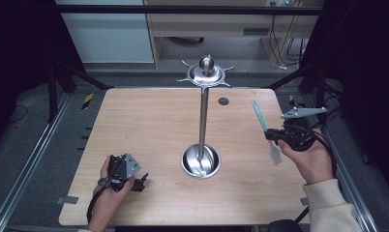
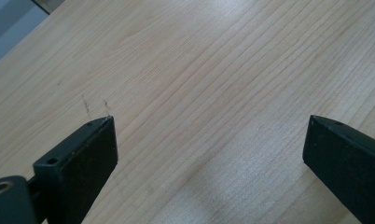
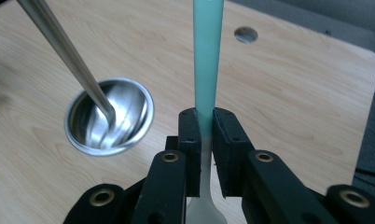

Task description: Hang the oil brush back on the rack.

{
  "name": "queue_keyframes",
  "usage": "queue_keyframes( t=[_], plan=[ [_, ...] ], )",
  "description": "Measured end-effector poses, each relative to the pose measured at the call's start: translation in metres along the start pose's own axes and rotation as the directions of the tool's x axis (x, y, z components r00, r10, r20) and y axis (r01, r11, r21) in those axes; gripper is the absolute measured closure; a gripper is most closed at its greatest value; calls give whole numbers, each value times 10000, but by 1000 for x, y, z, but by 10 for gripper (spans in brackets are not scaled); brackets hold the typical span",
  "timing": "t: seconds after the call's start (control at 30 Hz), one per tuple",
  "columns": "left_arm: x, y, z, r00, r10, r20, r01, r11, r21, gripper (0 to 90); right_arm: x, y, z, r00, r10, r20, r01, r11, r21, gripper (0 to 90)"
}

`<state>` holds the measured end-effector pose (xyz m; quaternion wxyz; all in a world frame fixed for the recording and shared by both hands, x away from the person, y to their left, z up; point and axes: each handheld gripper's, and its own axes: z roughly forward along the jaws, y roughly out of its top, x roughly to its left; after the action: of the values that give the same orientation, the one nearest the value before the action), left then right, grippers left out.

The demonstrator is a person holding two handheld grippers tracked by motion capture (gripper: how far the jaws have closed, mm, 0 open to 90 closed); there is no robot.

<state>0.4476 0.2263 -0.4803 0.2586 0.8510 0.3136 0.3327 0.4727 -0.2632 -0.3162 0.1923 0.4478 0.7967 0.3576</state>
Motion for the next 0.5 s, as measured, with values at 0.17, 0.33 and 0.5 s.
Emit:
queue_keyframes(
  t=[0.17,0.33,0.5],
  plan=[
    [-1,1,0,10000,47,12,-47,10000,-3,27,7,4,-12,9996,39,-264,-60,9968,-794,822],
    [0,0,0,10000,4,-2,-4,10000,-2,27,11,7,-21,9997,-104,-201,79,9924,-1226,822],
    [0,0,0,10000,18,0,-18,10000,-2,27,15,11,-29,9994,-213,-278,163,9856,-1683,822]
  ],
)
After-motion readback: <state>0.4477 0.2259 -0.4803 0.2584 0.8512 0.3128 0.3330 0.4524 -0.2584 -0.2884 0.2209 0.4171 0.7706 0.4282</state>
